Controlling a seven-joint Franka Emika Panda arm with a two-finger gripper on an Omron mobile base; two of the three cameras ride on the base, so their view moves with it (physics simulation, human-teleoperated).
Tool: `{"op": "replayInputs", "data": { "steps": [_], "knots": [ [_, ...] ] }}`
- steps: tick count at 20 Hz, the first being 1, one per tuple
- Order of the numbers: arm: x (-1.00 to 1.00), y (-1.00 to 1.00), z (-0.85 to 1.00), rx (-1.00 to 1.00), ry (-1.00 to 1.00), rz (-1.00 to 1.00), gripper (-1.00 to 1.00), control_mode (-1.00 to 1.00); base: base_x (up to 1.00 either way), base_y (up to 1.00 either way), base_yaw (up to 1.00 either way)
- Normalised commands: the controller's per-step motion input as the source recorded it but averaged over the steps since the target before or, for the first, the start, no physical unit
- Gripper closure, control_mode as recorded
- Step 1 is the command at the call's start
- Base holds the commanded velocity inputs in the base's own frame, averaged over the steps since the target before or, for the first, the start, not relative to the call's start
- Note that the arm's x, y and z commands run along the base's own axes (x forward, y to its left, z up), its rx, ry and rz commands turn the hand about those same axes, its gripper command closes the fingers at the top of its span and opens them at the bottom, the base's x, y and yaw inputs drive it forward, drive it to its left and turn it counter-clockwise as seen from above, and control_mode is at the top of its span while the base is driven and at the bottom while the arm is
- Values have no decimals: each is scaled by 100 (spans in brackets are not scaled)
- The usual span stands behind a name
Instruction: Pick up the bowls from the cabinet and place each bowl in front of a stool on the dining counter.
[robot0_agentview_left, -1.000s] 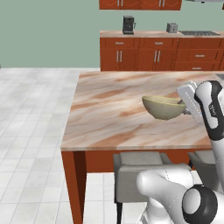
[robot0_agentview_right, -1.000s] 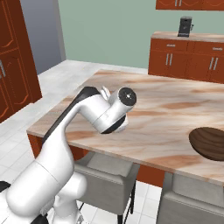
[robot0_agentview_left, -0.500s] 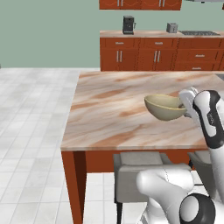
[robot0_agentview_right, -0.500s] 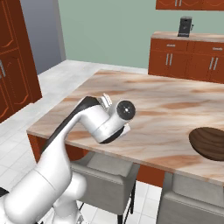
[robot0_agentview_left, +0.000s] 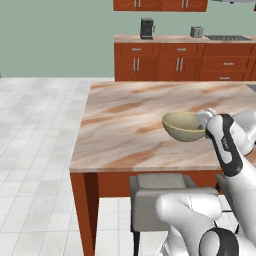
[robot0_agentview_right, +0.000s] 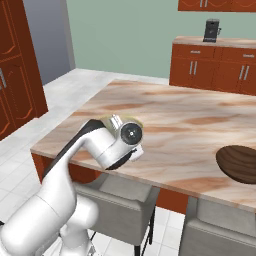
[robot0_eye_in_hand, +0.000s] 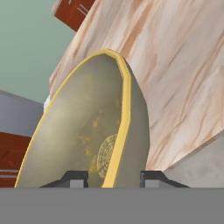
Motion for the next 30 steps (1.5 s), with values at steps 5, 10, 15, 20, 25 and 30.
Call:
{"op": "replayInputs", "data": {
  "steps": [5, 10, 15, 20, 25, 30],
  "knots": [
    [29, 0, -16, 0, 13, 0, 100, -100, 0, 0, 0],
    [23, 0, -29, 0, 9, 0, 100, -100, 0, 0, 0],
    [3, 0, -47, -1, 0, 0, 100, -100, 0, 0, 0],
    [5, 0, -47, -1, 0, 0, 100, -100, 0, 0, 0],
    [20, 0, -34, 0, 0, 0, 100, -100, 0, 0, 0],
    [30, -1, -24, 0, 0, 0, 100, -100, 0, 0, 0]
  ]
}}
